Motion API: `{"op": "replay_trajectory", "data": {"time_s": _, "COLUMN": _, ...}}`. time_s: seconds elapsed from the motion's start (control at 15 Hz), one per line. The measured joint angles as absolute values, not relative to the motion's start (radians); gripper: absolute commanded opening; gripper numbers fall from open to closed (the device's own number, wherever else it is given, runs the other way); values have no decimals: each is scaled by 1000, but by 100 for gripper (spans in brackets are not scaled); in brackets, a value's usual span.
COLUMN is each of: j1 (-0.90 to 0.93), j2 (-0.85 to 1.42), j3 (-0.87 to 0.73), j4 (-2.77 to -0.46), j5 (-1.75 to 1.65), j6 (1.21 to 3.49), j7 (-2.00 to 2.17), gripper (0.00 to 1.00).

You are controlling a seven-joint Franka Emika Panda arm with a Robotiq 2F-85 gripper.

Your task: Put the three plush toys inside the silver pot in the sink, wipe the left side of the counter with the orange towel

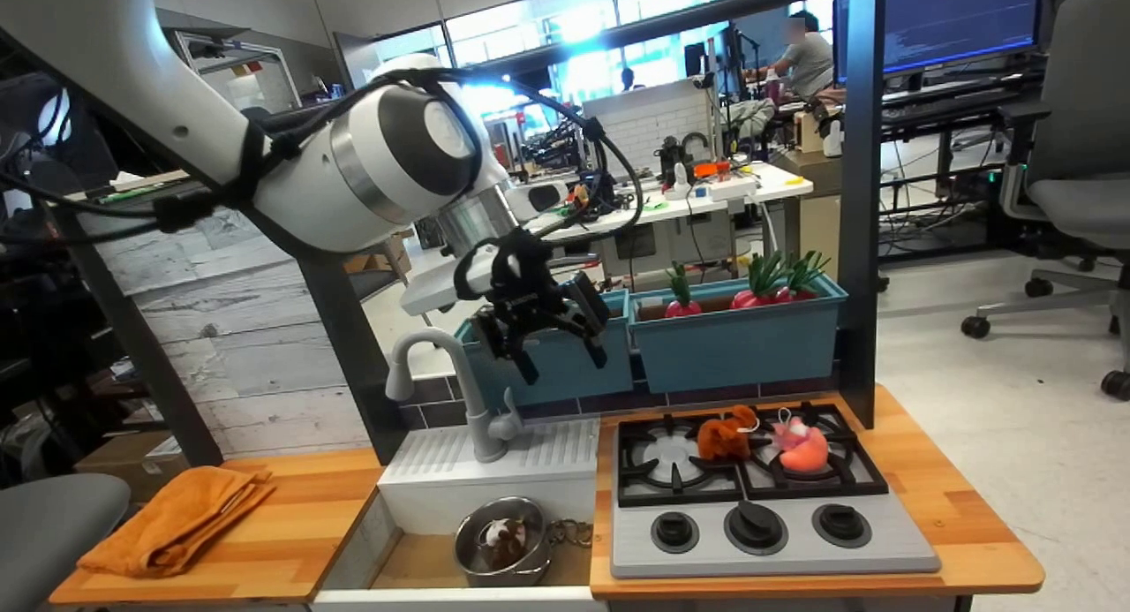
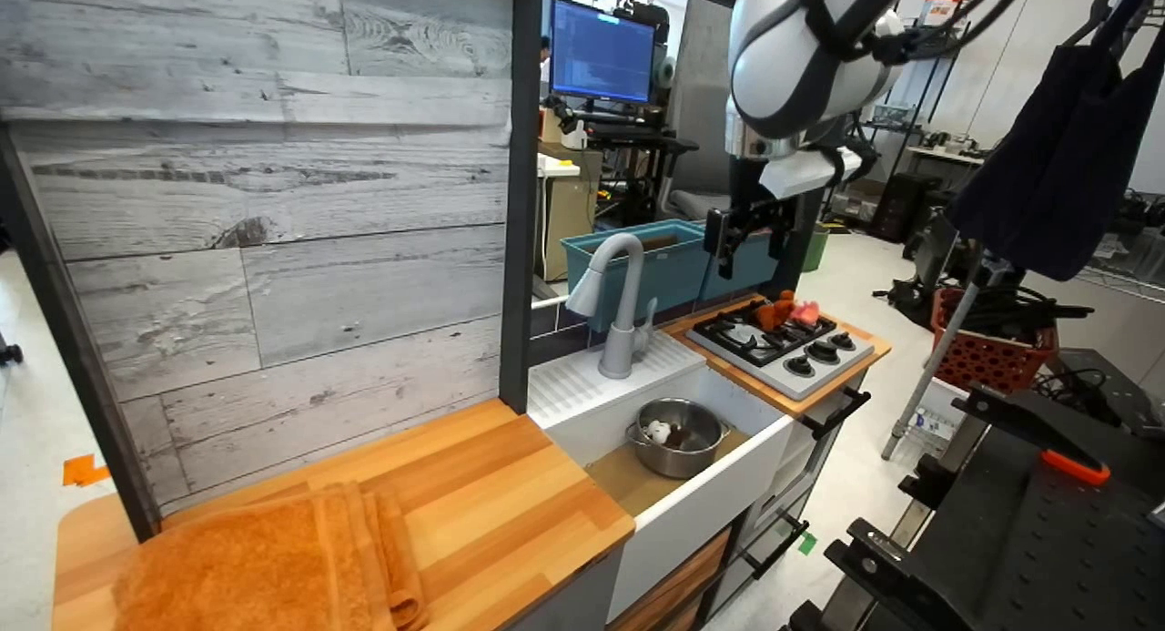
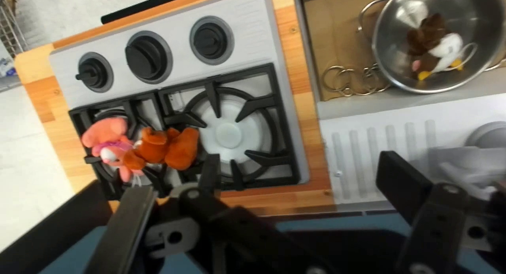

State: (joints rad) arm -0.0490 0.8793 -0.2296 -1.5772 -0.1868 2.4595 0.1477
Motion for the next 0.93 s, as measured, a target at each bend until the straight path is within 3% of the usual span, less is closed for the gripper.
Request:
{"op": "replay_trajectory", "data": {"time_s": 0.27, "j1": -65, "j2": 1036, "j3": -328, "j4": -1452, "j5": -187, "j6": 2465, "j7": 290, "gripper": 100}}
{"op": "replay_trajectory", "data": {"time_s": 0.93, "j1": -196, "j2": 1336, "j3": -321, "j4": -1010, "j5": -40, "j6": 2304, "j7": 470, "gripper": 100}}
